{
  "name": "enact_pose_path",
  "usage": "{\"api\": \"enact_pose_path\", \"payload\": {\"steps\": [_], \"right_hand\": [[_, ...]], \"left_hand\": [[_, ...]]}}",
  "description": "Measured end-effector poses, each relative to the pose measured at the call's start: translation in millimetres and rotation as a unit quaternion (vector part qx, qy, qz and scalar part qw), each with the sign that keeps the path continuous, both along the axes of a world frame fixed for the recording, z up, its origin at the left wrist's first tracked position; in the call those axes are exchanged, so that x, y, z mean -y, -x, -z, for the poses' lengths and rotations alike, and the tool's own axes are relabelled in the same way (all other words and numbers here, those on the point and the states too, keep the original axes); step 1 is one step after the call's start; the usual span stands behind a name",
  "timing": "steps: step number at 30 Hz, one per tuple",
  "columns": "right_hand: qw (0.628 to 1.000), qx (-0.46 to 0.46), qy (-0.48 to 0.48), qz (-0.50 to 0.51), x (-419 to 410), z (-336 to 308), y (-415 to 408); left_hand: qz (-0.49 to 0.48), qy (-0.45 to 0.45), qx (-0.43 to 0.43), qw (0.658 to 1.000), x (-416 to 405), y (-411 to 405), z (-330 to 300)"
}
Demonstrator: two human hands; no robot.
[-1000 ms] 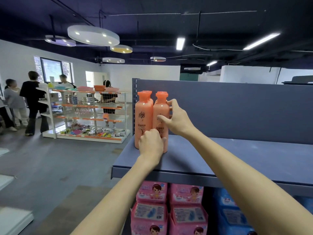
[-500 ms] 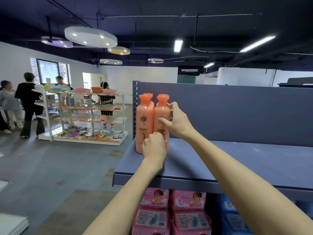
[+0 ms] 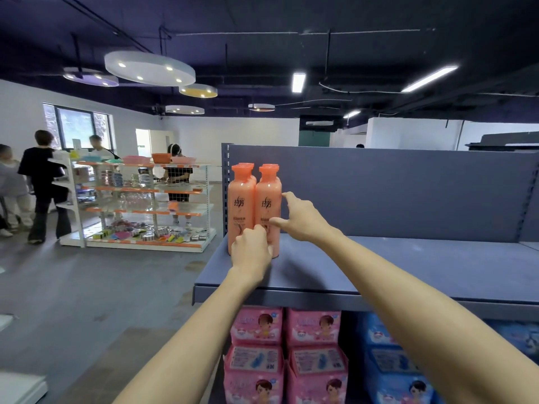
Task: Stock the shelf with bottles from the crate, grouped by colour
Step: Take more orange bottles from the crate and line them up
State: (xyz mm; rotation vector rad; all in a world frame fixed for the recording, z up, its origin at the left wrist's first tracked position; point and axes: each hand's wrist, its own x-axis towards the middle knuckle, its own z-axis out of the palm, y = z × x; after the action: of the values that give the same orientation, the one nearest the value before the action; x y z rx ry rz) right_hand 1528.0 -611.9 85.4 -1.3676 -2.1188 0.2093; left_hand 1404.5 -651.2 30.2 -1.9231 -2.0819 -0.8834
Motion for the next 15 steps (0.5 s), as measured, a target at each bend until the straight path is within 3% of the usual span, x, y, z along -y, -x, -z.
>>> {"api": "enact_pose_path", "payload": {"steps": [8, 15], "right_hand": [[0.996, 0.077, -0.031, 0.028, 23.9, -3.7, -23.8], [0.996, 0.076, -0.049, 0.026, 52.1, 3.0, -54.7]], "left_hand": [[-0.021, -0.012, -0.048, 0.999, 21.2, -4.2, -0.5], [-0.027, -0.031, -0.083, 0.996, 42.1, -27.5, 1.2]]}}
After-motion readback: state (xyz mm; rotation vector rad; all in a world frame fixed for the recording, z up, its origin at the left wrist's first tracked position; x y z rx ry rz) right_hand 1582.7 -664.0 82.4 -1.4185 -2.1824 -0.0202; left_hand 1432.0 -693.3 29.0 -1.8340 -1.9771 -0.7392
